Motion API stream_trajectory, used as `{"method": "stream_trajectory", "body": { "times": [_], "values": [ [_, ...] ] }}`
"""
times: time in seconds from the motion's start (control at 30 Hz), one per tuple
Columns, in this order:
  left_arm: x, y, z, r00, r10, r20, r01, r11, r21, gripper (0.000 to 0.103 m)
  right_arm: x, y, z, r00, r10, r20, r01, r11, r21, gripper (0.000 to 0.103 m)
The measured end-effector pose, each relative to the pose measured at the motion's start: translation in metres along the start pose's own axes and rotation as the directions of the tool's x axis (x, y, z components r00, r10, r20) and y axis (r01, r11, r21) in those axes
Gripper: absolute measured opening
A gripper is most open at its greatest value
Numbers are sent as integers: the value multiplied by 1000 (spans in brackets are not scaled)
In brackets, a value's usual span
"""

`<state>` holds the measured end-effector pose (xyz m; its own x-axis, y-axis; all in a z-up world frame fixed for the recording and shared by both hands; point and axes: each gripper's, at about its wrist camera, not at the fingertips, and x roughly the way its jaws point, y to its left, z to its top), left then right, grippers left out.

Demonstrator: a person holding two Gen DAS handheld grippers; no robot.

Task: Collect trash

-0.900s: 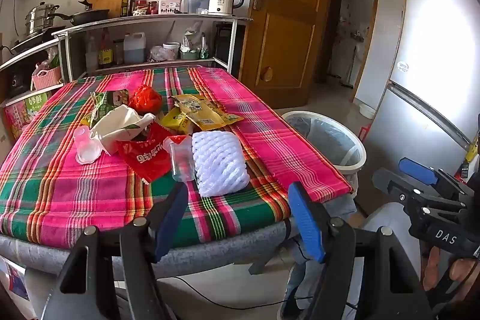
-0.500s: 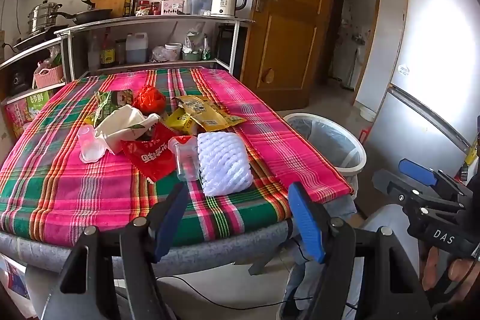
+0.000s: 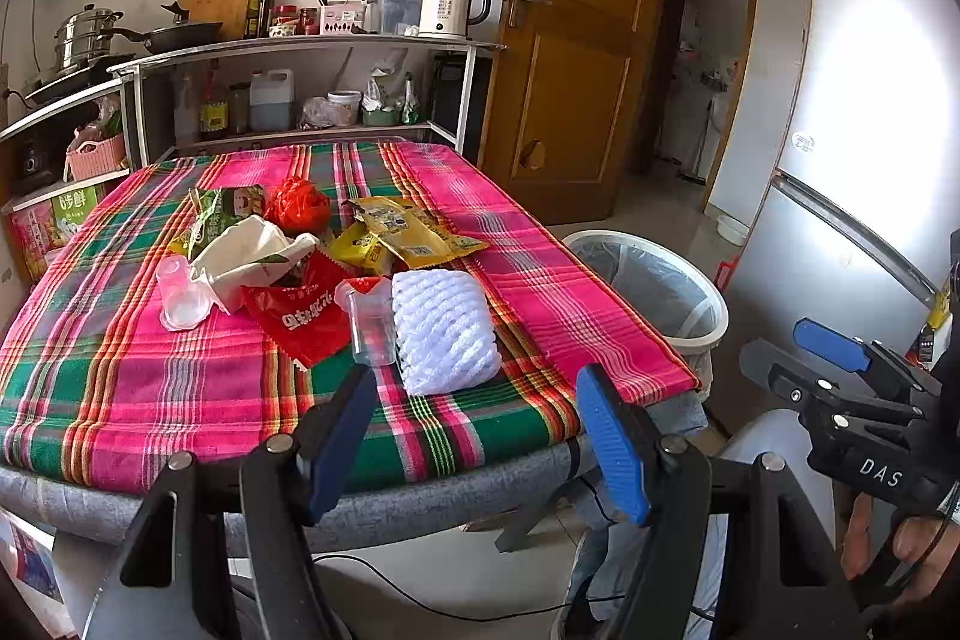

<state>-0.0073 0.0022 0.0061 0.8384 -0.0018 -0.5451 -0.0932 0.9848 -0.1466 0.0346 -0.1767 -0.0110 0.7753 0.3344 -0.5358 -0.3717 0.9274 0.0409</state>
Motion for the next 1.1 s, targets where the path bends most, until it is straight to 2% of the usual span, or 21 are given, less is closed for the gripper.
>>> {"method": "stream_trajectory", "body": {
  "times": [1.1],
  "values": [
    [-4,-1,2,1000,-1,6,1,1000,-2,71,-2,-1,1,1000,-3,1,3,1000,3,81]
  ]
}}
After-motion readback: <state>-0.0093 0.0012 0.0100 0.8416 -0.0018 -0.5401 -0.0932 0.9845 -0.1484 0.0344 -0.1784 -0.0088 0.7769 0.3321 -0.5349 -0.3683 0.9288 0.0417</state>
